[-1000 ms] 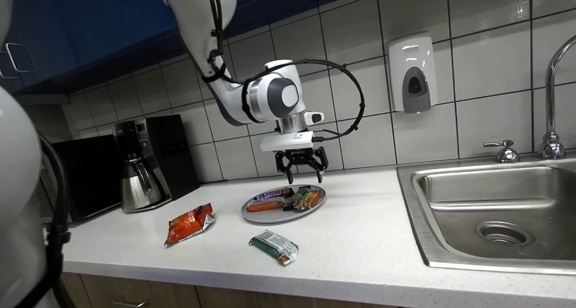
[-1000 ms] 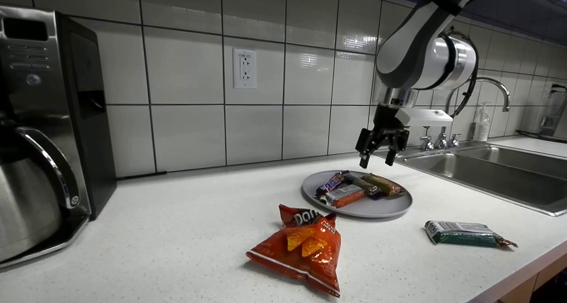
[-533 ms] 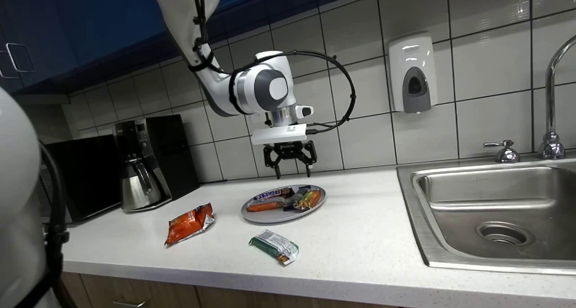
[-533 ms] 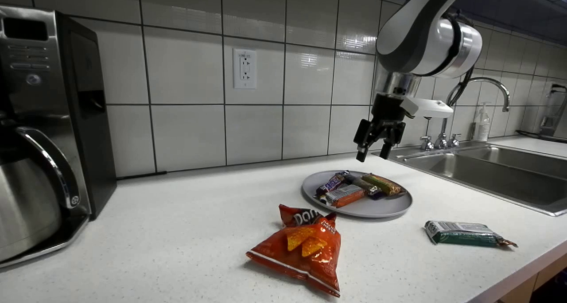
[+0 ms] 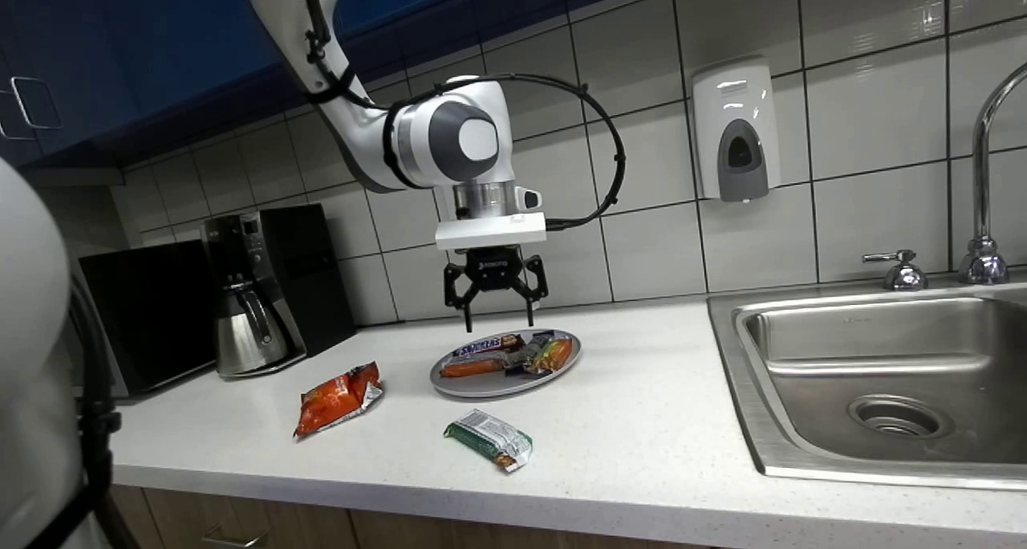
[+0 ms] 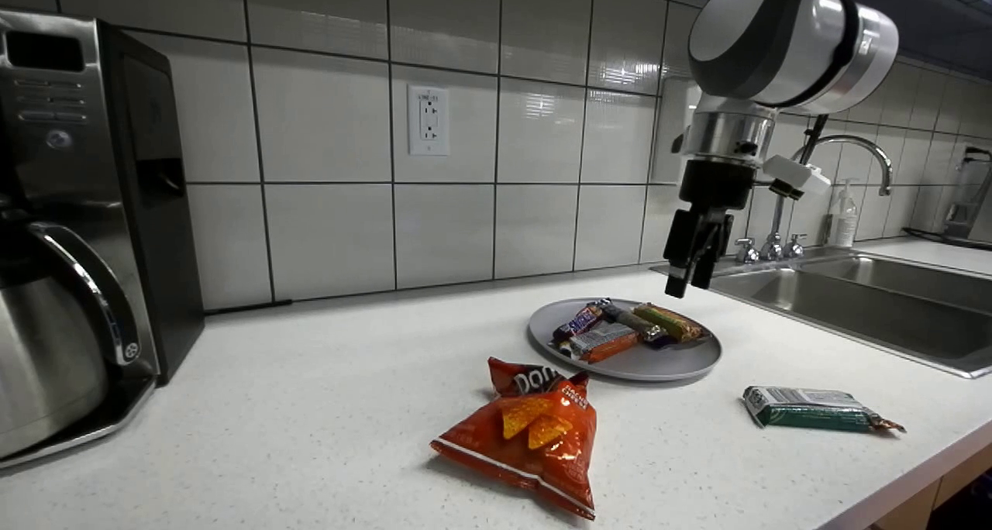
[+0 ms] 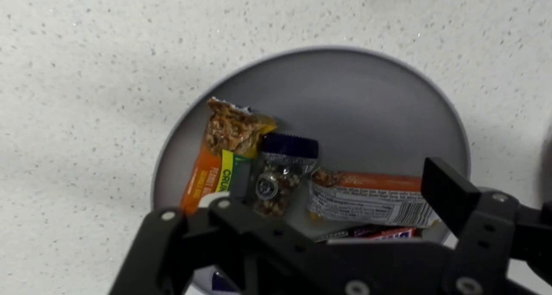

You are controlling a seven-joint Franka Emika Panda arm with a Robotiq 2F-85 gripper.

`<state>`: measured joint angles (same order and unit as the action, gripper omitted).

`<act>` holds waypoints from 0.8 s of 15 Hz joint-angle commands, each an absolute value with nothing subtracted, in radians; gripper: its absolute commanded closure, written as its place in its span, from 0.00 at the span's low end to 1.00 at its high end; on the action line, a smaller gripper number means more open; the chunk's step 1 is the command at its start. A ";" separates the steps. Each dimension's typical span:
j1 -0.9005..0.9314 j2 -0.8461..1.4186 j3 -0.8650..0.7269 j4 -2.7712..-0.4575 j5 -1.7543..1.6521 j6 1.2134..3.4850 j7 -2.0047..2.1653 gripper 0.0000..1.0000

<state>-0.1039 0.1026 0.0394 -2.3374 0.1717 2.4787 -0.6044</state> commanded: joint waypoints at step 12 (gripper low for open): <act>-0.039 -0.212 -0.025 -2.636 0.097 2.287 -0.762 0.00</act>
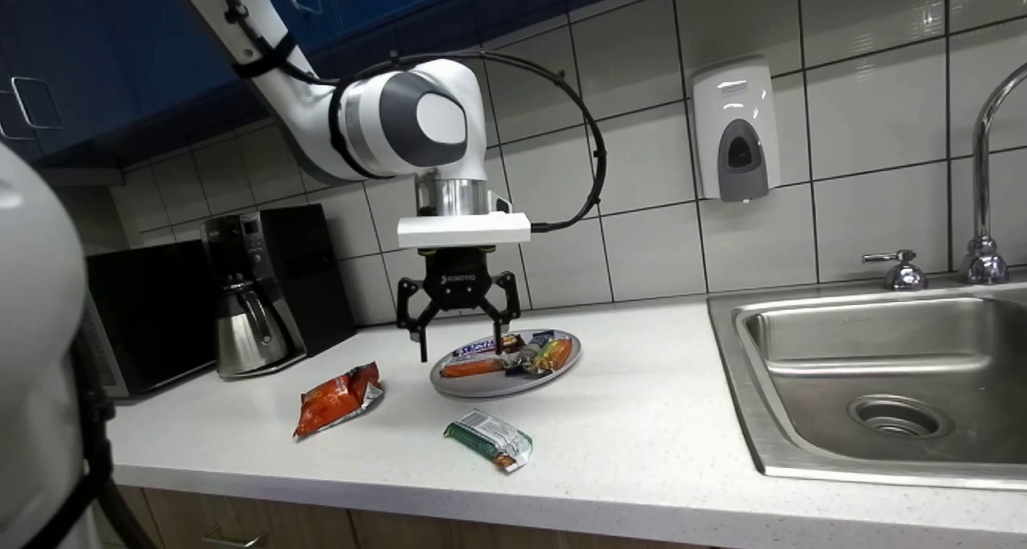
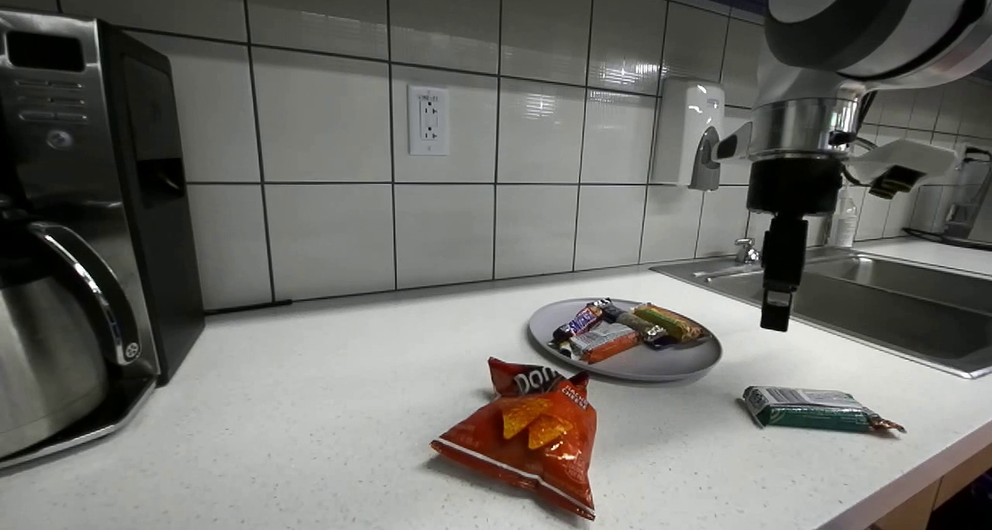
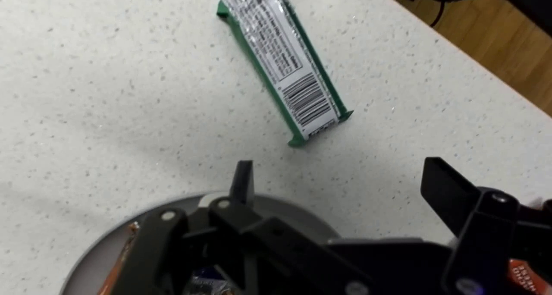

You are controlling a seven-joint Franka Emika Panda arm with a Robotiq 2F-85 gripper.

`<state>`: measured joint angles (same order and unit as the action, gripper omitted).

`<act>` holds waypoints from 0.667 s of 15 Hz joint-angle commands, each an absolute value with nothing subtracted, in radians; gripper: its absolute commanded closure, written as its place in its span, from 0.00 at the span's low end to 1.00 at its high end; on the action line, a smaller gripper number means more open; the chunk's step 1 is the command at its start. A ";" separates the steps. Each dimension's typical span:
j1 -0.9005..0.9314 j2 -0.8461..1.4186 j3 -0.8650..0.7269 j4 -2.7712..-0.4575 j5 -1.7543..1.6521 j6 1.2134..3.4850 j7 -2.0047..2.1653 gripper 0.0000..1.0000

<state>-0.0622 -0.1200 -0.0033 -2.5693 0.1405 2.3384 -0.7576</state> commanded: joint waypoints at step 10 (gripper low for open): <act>-0.023 -0.185 -0.041 -2.632 0.089 2.302 -0.752 0.00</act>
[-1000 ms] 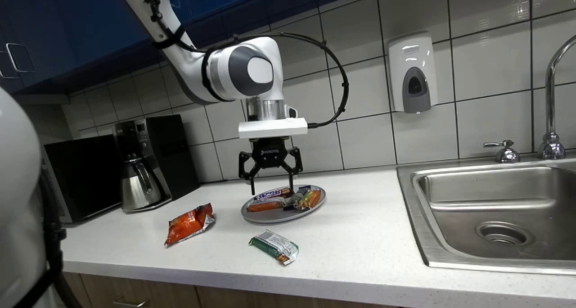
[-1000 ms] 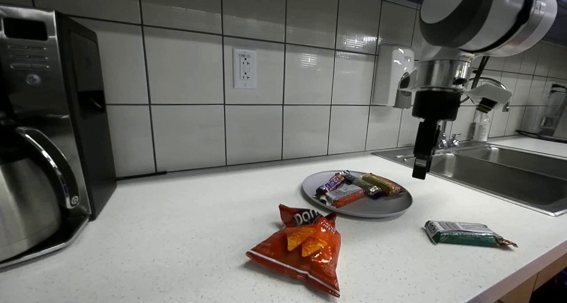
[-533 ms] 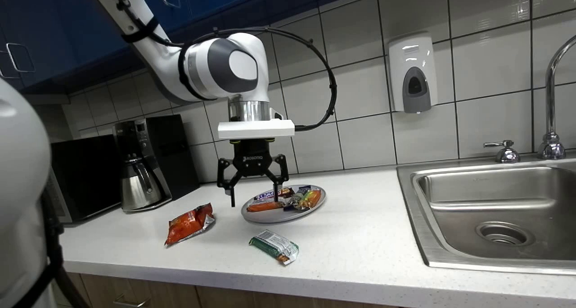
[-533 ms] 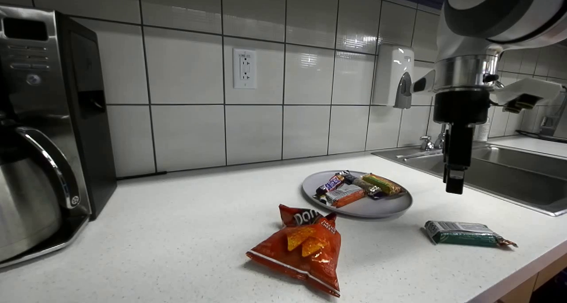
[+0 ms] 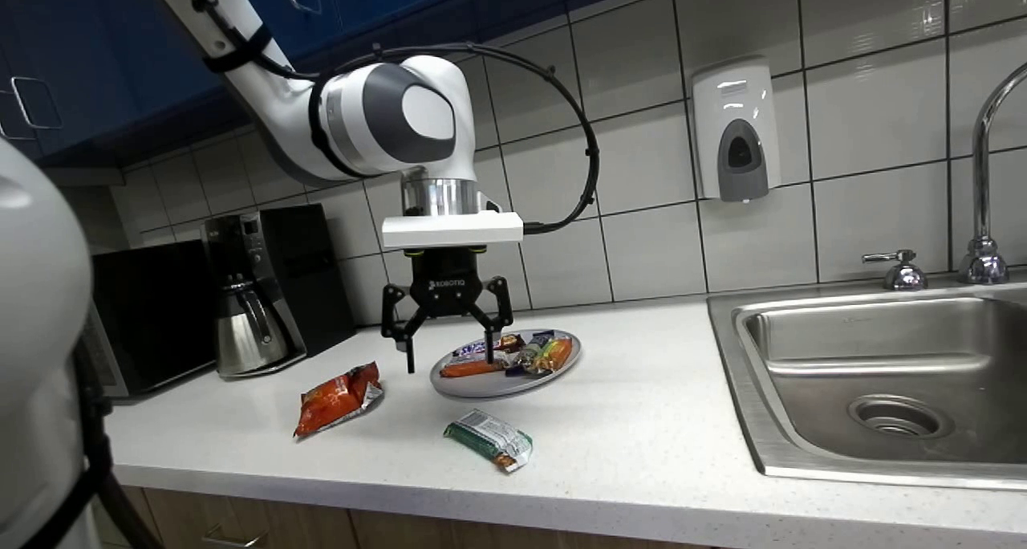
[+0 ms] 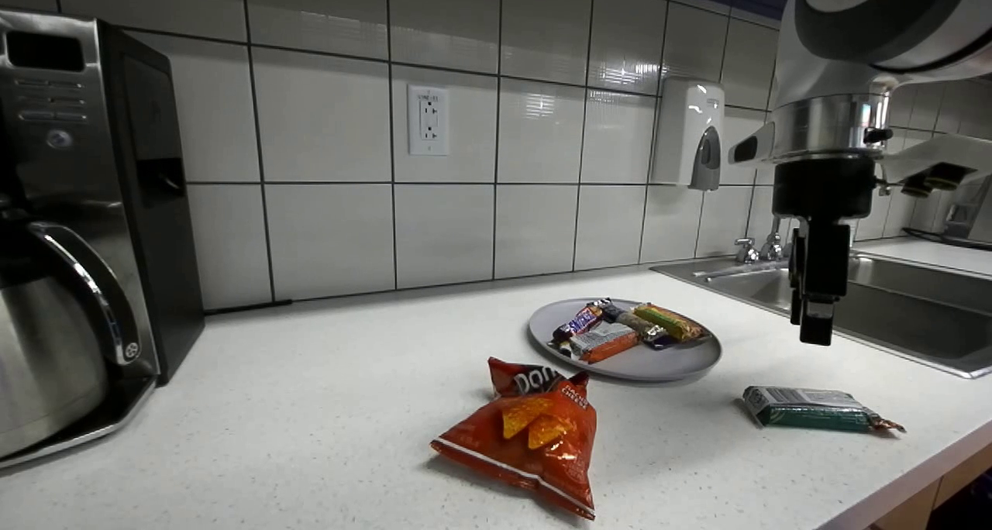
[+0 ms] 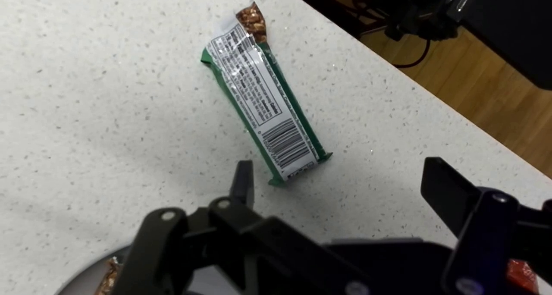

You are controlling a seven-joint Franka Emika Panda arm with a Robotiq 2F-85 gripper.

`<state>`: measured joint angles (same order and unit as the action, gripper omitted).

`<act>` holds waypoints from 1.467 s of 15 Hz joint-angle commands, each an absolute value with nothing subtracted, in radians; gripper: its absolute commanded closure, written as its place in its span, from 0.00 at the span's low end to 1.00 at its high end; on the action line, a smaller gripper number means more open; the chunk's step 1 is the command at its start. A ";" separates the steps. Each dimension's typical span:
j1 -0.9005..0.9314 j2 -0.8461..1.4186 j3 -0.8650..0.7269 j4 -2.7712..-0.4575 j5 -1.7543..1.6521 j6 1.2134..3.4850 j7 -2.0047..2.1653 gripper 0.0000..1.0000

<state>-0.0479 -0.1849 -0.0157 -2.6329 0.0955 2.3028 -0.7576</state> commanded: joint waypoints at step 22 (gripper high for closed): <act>-0.011 -0.127 -0.052 -2.712 -0.092 2.514 -0.859 0.00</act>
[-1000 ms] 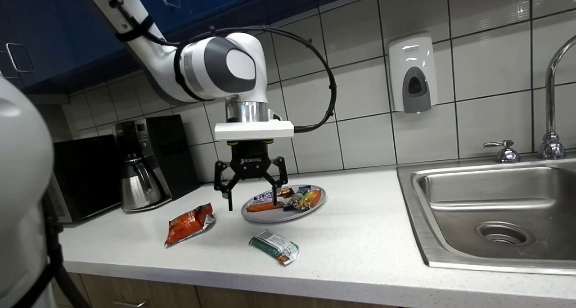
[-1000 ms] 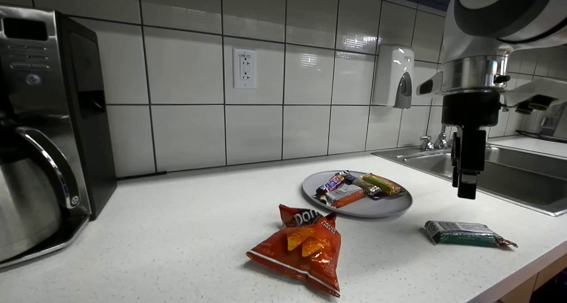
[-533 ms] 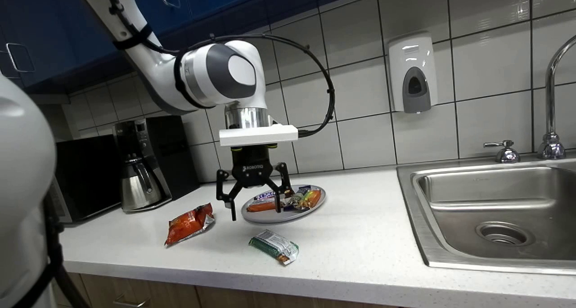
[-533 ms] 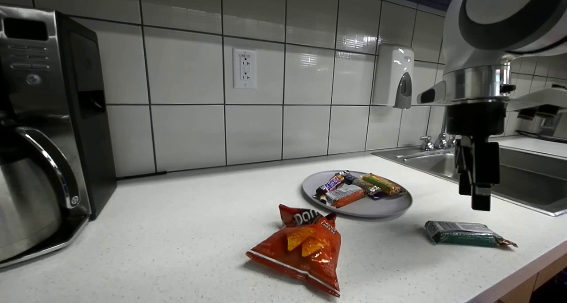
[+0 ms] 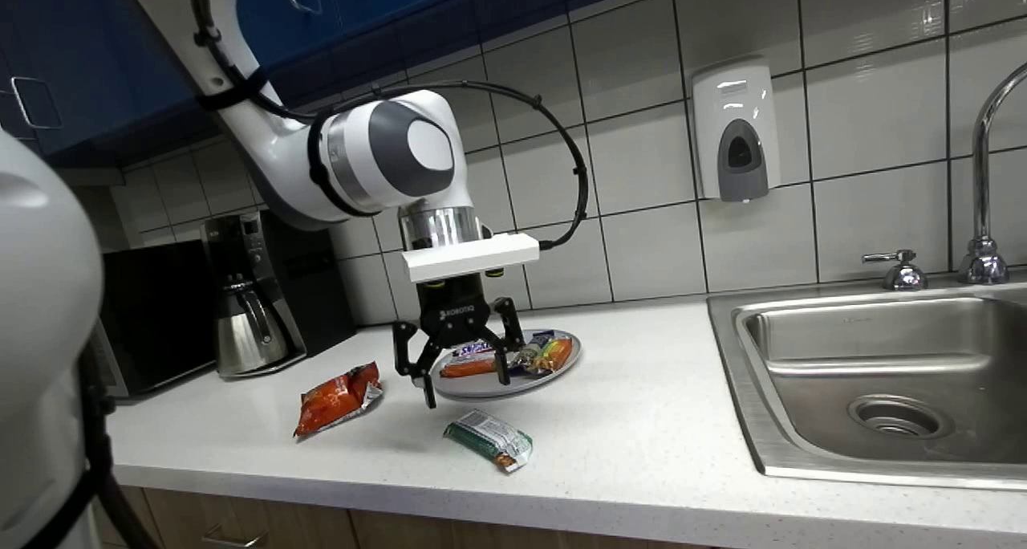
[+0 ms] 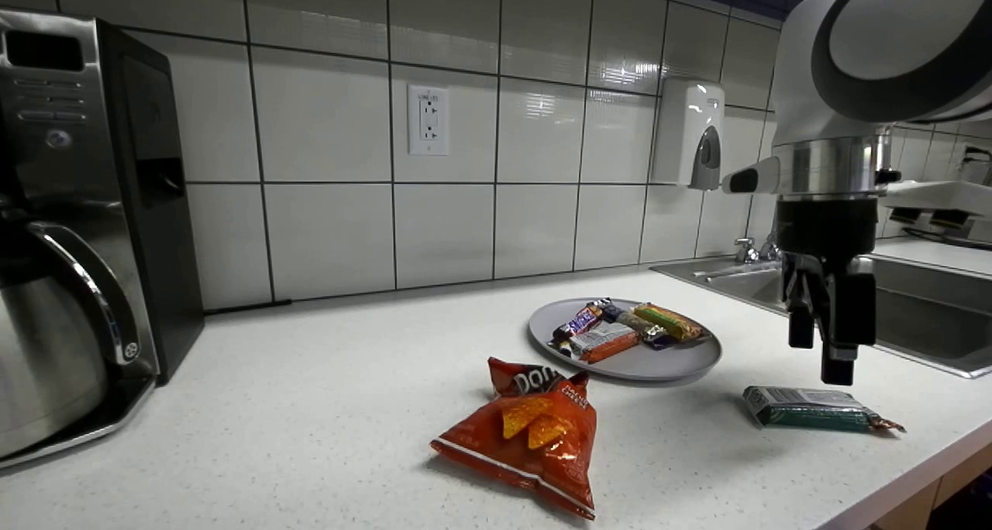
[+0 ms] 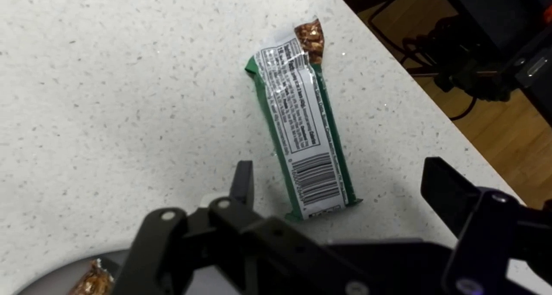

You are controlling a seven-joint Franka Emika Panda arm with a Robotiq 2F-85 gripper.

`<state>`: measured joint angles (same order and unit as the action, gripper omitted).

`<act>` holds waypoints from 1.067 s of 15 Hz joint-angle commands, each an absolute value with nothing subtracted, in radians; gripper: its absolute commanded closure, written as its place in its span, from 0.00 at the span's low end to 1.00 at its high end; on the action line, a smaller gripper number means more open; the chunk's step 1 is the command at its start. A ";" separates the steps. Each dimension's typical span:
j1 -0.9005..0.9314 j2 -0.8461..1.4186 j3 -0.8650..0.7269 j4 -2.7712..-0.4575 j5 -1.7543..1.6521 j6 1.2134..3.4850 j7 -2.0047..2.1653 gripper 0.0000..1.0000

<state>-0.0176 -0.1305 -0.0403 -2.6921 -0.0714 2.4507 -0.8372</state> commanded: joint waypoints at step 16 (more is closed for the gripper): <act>-0.023 -0.071 -0.060 -2.785 -0.097 2.668 -0.839 0.00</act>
